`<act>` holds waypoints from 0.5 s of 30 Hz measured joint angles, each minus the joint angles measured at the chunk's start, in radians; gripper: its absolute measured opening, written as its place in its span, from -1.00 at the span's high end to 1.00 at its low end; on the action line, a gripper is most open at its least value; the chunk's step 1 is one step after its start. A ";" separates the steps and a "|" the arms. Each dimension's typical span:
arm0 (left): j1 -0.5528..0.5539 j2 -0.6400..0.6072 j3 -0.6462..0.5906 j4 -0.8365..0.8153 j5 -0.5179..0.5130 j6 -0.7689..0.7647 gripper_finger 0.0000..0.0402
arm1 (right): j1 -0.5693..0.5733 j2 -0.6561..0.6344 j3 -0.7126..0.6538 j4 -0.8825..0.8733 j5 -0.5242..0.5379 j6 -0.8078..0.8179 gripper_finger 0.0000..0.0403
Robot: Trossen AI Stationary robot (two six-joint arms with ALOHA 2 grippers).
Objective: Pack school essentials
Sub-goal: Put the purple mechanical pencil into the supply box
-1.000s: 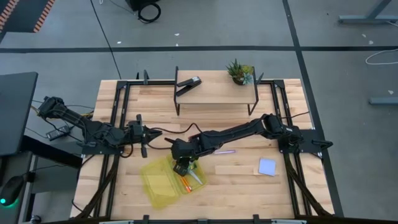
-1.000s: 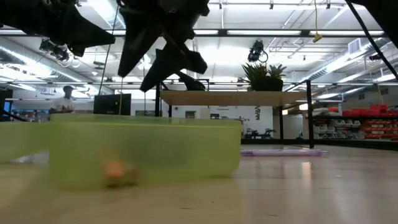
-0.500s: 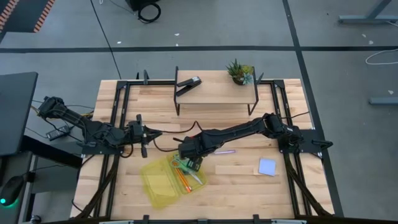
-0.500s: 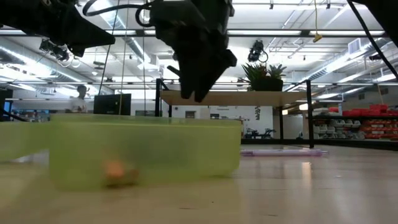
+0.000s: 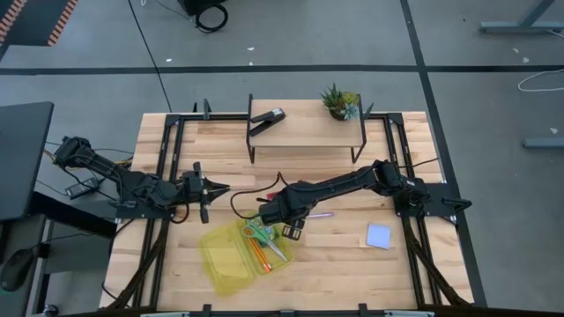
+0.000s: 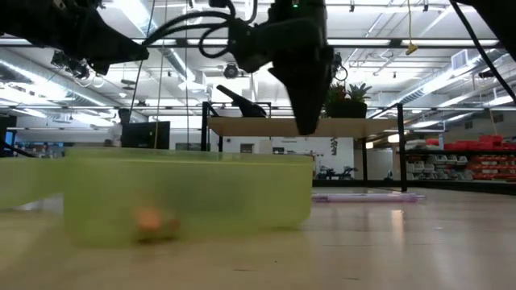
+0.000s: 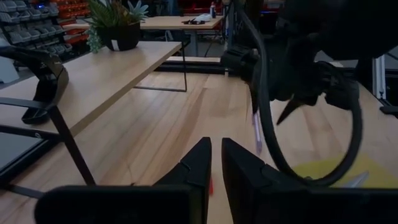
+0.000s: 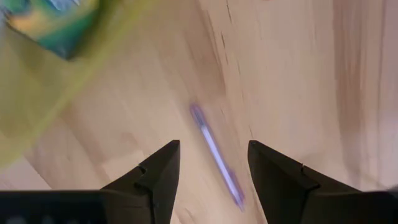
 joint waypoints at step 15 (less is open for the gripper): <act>0.000 0.000 0.000 -0.003 0.000 -0.001 0.77 | -0.095 -0.222 -0.379 0.174 -0.127 -0.045 0.03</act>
